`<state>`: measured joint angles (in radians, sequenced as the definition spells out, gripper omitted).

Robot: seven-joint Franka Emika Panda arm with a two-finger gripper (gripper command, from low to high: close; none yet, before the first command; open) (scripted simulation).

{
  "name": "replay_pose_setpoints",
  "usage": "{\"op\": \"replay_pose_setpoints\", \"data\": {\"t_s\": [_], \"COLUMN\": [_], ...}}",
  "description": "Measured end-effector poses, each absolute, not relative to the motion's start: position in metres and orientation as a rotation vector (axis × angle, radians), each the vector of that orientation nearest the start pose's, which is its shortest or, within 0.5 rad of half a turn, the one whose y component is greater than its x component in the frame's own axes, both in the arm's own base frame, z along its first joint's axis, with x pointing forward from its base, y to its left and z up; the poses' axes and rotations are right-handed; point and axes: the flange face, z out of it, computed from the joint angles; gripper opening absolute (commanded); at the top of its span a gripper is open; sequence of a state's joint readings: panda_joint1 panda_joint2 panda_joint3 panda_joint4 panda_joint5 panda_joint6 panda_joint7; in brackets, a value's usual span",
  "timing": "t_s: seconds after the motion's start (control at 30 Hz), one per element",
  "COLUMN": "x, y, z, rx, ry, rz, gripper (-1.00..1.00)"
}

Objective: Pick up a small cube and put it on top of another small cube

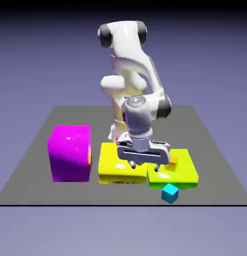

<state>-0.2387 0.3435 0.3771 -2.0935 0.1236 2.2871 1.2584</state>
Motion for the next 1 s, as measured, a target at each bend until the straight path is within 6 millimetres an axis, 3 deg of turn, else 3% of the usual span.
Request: {"op": "replay_pose_setpoints", "data": {"t_s": [0.27,0.5,0.57,0.67,0.7,0.77,0.87,1.0], "x": [0.586,0.598,0.598,0.571,0.569,0.569,0.596,0.574], "y": [0.106,0.123,0.123,0.147,0.148,0.149,0.125,0.111], "z": [0.191,0.143,0.143,0.094,0.091,0.091,0.139,0.168], "rx": [-2.312,-2.088,-2.087,-2.087,-2.087,-2.086,-2.085,-2.325], "ry": [1.901,1.966,1.966,1.966,1.966,1.966,1.965,1.850], "rz": [0.884,1.345,1.345,1.345,1.345,1.345,1.345,1.324], "gripper": [0.00,0.00,0.00,0.00,-1.00,-1.00,-1.00,-1.00]}}
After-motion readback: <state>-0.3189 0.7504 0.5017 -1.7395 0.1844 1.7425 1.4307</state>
